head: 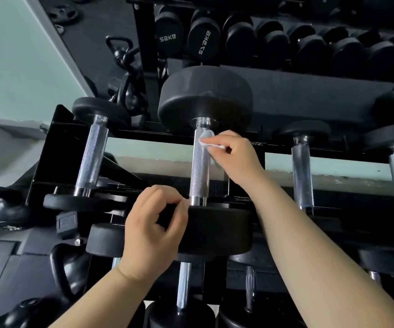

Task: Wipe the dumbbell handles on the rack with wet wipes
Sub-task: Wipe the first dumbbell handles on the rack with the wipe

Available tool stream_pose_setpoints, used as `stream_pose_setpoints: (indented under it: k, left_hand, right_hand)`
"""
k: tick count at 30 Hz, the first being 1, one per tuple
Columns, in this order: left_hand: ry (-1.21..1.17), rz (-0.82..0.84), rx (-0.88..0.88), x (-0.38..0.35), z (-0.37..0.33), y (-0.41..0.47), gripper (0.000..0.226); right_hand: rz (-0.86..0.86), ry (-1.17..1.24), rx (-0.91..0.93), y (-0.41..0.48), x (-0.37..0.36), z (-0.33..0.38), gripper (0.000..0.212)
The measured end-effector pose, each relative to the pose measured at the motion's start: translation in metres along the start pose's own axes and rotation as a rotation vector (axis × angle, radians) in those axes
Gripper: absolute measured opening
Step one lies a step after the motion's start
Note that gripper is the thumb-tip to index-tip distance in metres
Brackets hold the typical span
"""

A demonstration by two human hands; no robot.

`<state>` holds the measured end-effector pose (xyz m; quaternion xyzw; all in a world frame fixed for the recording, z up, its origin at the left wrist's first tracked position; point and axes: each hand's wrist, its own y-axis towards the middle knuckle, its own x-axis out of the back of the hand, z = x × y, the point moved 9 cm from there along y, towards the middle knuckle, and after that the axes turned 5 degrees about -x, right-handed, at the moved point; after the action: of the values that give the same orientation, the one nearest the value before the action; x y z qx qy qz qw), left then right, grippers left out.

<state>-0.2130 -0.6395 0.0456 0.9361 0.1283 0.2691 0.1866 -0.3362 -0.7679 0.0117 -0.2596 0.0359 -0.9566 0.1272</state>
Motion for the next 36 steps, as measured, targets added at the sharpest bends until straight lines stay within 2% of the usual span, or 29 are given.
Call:
stream_pose_setpoints:
  k: [3,8,11,14,17,19,22,24,27,29,31,36]
  left_hand:
    - [0.004,-0.003,0.01,0.0,0.0,0.001,0.006]
    - [-0.002,-0.01,0.041,0.0,0.002,-0.001,0.006]
    - [-0.026,-0.012,0.075,-0.001,0.005,-0.001,0.007]
    - [-0.023,-0.011,0.078,-0.001,0.005,-0.001,0.008]
    - [-0.011,-0.019,0.08,-0.001,0.006,-0.001,0.008]
    - [-0.015,-0.02,0.087,-0.001,0.007,-0.002,0.009]
    - [-0.015,-0.013,0.095,-0.001,0.007,-0.002,0.01]
    - [-0.016,-0.012,0.097,-0.001,0.007,-0.002,0.01]
    - [-0.021,-0.015,0.091,-0.001,0.007,-0.001,0.01]
    - [-0.018,-0.019,0.083,-0.001,0.007,-0.001,0.009]
    - [-0.018,-0.02,0.08,-0.001,0.008,-0.002,0.009]
    - [-0.025,-0.021,0.085,0.0,0.007,-0.002,0.01]
  right_hand:
    - [0.006,0.107,-0.011,-0.01,0.006,-0.01,0.022]
    - [-0.18,0.261,-0.093,0.007,0.024,-0.019,0.012]
    - [-0.086,0.312,-0.11,0.012,0.008,-0.019,0.006]
    - [0.129,0.294,-0.127,-0.012,-0.007,-0.024,0.018]
    - [0.295,0.213,-0.137,-0.034,-0.018,-0.03,0.011]
    - [0.234,0.196,-0.111,-0.025,-0.012,-0.025,0.005]
    - [-0.021,0.27,-0.108,0.006,0.01,-0.023,0.014]
    - [-0.089,0.321,-0.133,0.011,0.013,-0.025,0.016]
    - [0.047,0.28,-0.101,-0.011,0.0,-0.024,0.018]
    - [0.227,0.173,-0.102,-0.032,-0.013,-0.024,0.009]
    - [0.301,0.092,-0.091,-0.036,-0.018,-0.021,0.007]
    - [-0.018,0.164,-0.046,0.001,0.007,-0.004,0.009]
